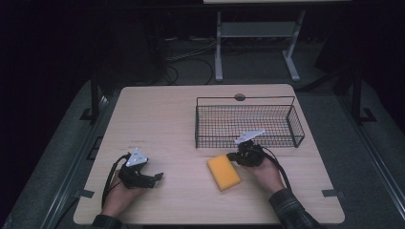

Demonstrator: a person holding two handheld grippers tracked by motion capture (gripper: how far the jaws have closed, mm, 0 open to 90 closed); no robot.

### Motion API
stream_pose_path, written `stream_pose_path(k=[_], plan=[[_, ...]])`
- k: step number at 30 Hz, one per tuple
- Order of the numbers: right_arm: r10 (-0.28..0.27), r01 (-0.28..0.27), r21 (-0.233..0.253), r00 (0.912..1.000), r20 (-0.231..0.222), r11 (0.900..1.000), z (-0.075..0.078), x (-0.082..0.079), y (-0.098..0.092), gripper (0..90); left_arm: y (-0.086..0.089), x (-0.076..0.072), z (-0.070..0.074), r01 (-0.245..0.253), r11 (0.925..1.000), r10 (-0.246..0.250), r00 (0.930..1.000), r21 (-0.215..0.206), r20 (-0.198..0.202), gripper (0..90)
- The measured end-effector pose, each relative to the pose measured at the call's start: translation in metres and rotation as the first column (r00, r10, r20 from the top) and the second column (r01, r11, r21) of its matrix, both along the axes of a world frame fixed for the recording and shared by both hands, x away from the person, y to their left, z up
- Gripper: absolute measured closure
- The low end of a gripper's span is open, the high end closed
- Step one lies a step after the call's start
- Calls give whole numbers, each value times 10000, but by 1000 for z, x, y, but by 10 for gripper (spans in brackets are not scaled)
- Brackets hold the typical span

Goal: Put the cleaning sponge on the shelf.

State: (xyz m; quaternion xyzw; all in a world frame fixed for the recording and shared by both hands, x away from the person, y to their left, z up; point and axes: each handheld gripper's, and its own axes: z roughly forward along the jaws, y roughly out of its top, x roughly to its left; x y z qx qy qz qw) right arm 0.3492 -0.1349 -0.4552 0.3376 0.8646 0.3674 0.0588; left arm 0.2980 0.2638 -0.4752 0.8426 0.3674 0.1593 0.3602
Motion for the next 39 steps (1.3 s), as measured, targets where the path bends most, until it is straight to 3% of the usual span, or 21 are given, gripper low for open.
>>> stream_pose_path(k=[21, 32, 34, 35, 39], plan=[[764, -764, -16, 9971, -45, 9971, 1, -1, 32, 897, 0, 0, 0, 3, 10000, -3, 10000, 0, 2, 129], [-4, 1, -39, 9973, -731, 10000, 15, -3, 19, 596, 0, 0, 0, 6, 10000, -6, 10000, 4, 1, 129], [-35, 30, -66, 9971, -765, 10000, 16, -4, 18, 576, 0, 0, 0, 6, 10000, -6, 10000, 4, 1, 128], [-36, 25, -139, 9967, -811, 9999, 20, -6, 18, 509, 0, 0, 0, 7, 10000, -7, 10000, 4, 0, 129], [-14, -1, -148, 9948, -1020, 9999, 23, -12, 18, 390, 0, 0, 0, 5, 10000, -5, 10000, 2, 1, 129]])
